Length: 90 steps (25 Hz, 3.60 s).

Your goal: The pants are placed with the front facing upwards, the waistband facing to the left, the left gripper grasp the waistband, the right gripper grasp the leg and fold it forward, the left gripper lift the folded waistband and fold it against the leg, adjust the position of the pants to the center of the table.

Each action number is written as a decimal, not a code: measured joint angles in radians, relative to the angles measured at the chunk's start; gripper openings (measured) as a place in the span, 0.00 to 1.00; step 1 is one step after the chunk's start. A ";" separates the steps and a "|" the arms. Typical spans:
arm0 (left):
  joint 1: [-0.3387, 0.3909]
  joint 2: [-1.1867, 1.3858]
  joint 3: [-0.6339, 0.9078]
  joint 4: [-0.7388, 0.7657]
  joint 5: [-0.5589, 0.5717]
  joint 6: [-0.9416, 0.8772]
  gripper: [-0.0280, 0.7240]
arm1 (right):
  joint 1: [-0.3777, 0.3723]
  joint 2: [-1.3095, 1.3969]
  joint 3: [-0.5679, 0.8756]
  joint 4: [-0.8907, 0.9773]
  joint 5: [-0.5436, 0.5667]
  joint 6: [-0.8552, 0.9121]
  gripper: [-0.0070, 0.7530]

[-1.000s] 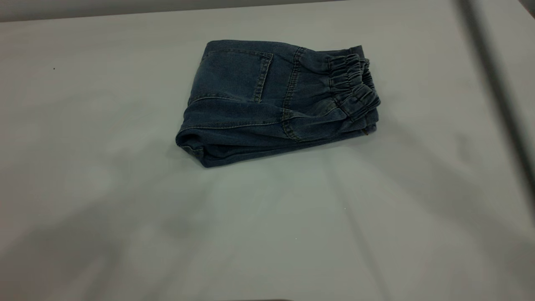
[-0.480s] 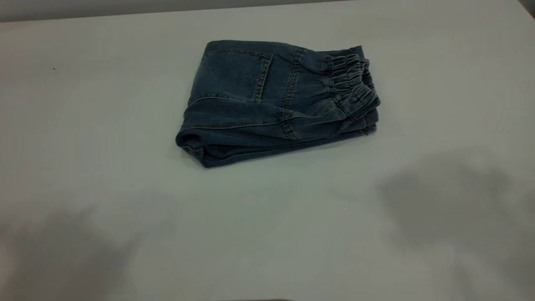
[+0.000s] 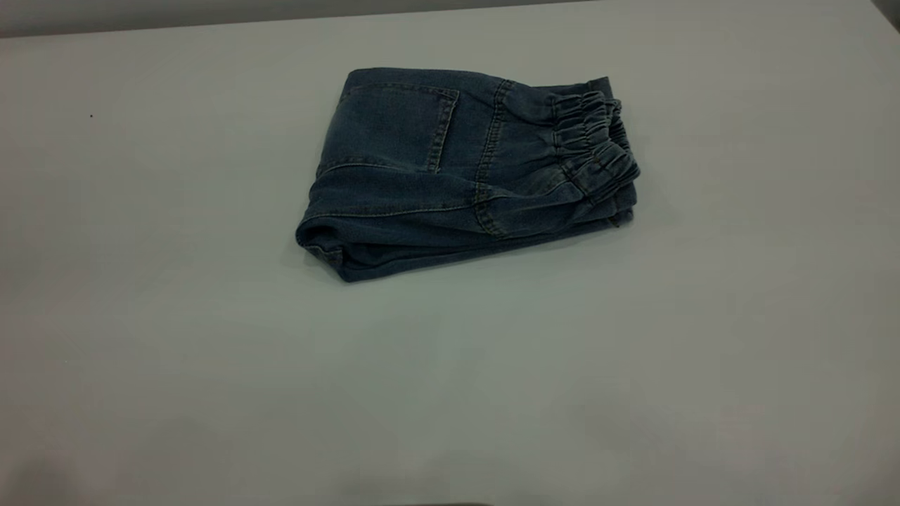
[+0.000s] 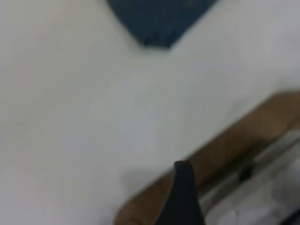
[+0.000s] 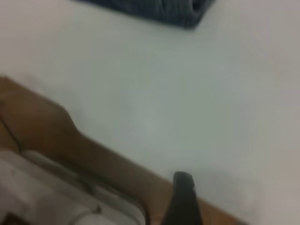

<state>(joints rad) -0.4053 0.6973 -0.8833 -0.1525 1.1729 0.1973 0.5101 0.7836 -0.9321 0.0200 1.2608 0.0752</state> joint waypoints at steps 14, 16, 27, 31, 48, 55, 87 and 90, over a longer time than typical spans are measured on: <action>0.000 -0.379 0.357 -0.001 -0.005 -0.076 0.77 | 0.000 -0.453 0.455 -0.008 -0.136 0.010 0.65; 0.000 -0.416 0.364 -0.001 -0.008 -0.085 0.77 | 0.000 -0.481 0.460 -0.009 -0.137 0.010 0.65; 0.000 -0.466 0.393 0.019 -0.051 -0.090 0.77 | 0.000 -0.519 0.464 -0.009 -0.137 0.010 0.65; 0.000 -0.466 0.393 0.069 -0.052 -0.032 0.77 | 0.000 -0.519 0.464 -0.009 -0.137 0.010 0.65; 0.000 -0.466 0.393 0.029 -0.052 -0.007 0.71 | 0.000 -0.519 0.465 -0.009 -0.137 0.010 0.65; 0.000 -0.466 0.393 0.027 -0.052 -0.007 0.71 | 0.000 -0.519 0.465 -0.009 -0.137 0.010 0.65; 0.458 -0.715 0.393 0.022 -0.038 -0.005 0.71 | -0.423 -0.794 0.465 -0.009 -0.131 0.010 0.65; 0.458 -0.715 0.393 0.022 -0.038 -0.005 0.71 | -0.423 -0.794 0.465 -0.009 -0.131 0.010 0.65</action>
<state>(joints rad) 0.0524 -0.0181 -0.4901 -0.1301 1.1352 0.1926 0.0869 -0.0108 -0.4670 0.0112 1.1297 0.0853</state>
